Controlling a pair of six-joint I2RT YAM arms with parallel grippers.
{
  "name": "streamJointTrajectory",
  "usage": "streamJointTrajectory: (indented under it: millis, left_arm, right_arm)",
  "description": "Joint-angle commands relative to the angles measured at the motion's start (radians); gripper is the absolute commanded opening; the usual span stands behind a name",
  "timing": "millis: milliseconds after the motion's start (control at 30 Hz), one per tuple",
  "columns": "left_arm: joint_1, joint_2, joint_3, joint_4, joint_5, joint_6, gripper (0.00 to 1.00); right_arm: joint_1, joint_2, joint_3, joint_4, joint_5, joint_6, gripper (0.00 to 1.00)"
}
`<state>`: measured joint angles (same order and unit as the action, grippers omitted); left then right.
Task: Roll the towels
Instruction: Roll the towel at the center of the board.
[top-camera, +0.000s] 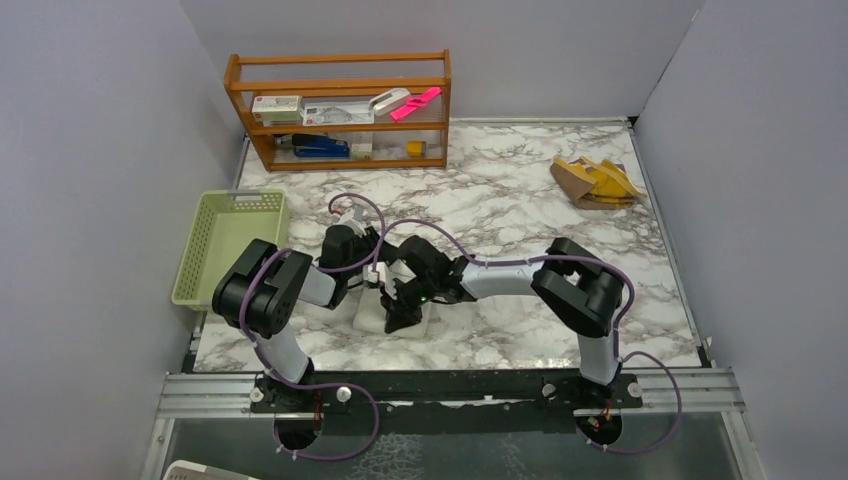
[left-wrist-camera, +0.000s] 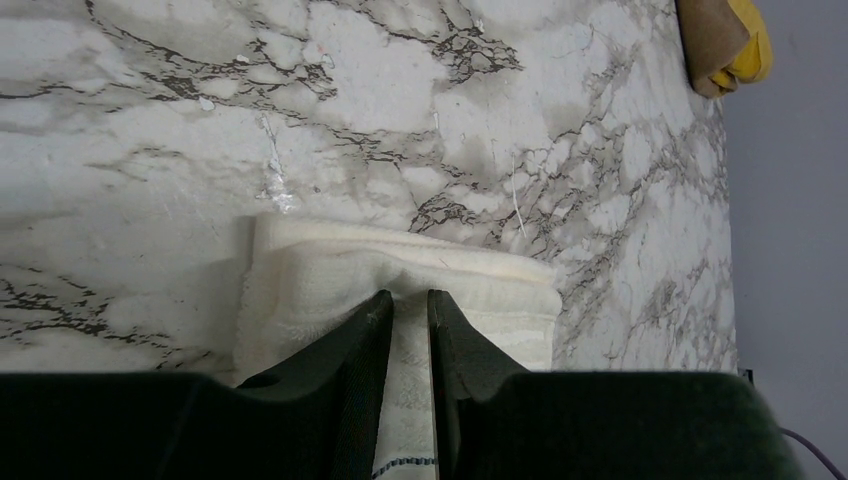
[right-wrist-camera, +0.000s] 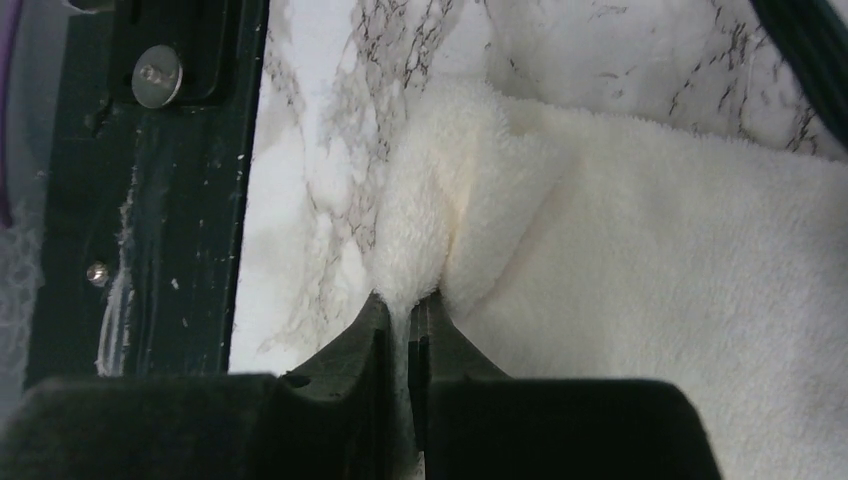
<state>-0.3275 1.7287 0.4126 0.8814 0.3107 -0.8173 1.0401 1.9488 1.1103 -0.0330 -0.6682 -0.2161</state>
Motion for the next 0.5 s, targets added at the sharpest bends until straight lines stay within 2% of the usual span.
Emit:
streamJointTrajectory:
  millis: [0,133,367,467]
  left_arm:
    - [0.017,-0.018,-0.024,-0.227,-0.145,0.040,0.26]
    - [0.021,-0.073,0.014,-0.296,-0.191,0.046,0.27]
    - [0.035,-0.137,0.042,-0.341,-0.250,0.037,0.29]
    - [0.051,-0.241,0.071,-0.402,-0.270,0.056,0.39]
  right_arm:
    - [-0.030,0.029,-0.077,0.091,-0.222,0.151,0.01]
    - [-0.067,0.008,-0.188,0.297,-0.325,0.360,0.01]
    - [-0.080,0.097,-0.166,0.300,-0.330,0.547,0.01]
    - [-0.108,0.138,-0.155,0.310,-0.365,0.606,0.01]
